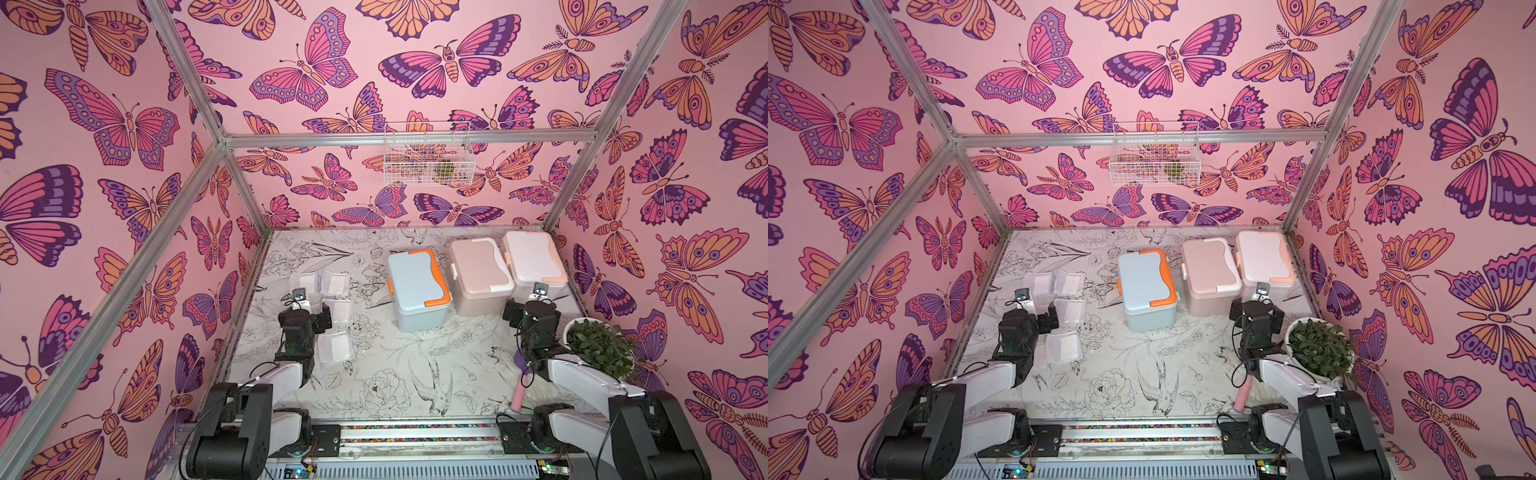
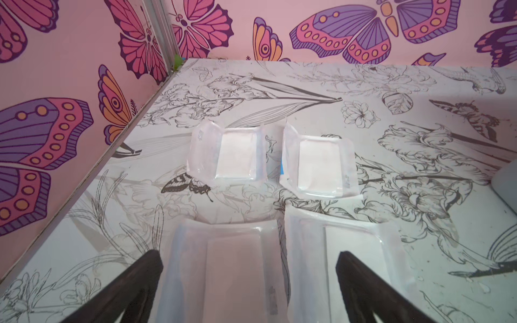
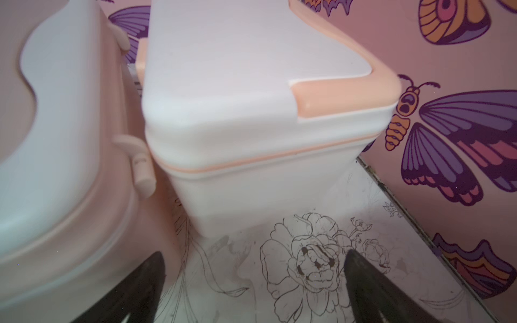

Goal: Open first aid kits and take out gauze
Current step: Reset both arms

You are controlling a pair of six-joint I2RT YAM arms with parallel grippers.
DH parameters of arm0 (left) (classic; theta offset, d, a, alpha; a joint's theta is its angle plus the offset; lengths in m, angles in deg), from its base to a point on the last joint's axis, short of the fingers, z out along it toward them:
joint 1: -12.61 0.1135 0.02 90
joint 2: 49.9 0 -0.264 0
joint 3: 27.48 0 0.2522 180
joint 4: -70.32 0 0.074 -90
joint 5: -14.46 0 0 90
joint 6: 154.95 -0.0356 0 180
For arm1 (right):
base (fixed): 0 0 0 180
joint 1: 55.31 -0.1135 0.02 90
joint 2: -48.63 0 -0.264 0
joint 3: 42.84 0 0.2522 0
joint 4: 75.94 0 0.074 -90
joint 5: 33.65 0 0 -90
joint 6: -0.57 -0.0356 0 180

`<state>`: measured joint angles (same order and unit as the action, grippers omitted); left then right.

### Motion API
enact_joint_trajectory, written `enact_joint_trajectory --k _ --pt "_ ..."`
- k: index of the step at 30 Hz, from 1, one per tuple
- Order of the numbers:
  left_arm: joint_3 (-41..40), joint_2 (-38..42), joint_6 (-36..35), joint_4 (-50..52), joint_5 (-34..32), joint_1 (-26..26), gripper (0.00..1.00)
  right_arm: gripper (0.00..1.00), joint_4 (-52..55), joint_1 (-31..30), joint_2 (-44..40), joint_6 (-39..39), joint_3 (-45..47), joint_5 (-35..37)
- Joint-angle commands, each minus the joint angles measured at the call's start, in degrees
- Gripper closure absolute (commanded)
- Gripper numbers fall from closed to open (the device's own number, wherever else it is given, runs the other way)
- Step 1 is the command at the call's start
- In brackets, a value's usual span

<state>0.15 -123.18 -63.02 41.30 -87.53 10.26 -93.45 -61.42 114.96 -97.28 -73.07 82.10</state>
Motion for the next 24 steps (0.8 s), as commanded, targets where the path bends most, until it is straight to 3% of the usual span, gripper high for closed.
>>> enact_joint_trajectory --k 1,4,8,12,14,16,18,20,24 --pt "0.2 -3.8 -1.3 -9.0 -0.6 0.9 0.01 0.01 -13.3 1.7 2.7 2.2 2.2 -3.3" --pt "-0.5 -9.9 -1.6 -18.0 0.4 1.3 0.01 0.01 -18.3 2.2 6.7 3.5 1.8 -5.3" --pt "0.7 -11.5 -1.8 -16.6 2.0 1.3 0.01 0.01 -26.0 2.9 14.6 3.6 1.4 -8.7" --pt "0.0 -16.7 -2.8 -23.0 3.8 1.7 0.01 0.01 -28.6 2.9 16.9 4.4 2.1 -10.9" --pt "2.5 -14.9 -1.6 -16.4 3.3 1.9 0.01 0.01 -32.7 3.0 21.7 4.3 0.9 -10.6" --pt "7.0 -15.3 0.0 -9.4 2.4 2.6 0.01 0.01 -27.5 3.0 21.5 4.9 -1.8 -12.1" --pt "6.3 -15.9 -0.4 -11.8 2.7 2.7 0.01 0.01 -14.9 3.0 19.9 4.8 -6.5 -13.2" --pt "6.6 -15.5 -0.1 -10.6 2.7 2.8 0.01 0.01 -22.0 3.1 22.1 5.1 -4.9 -13.2" --pt "6.3 -15.6 -0.6 -11.2 2.6 2.6 0.01 0.01 -15.5 3.3 20.2 4.7 -6.5 -13.4"
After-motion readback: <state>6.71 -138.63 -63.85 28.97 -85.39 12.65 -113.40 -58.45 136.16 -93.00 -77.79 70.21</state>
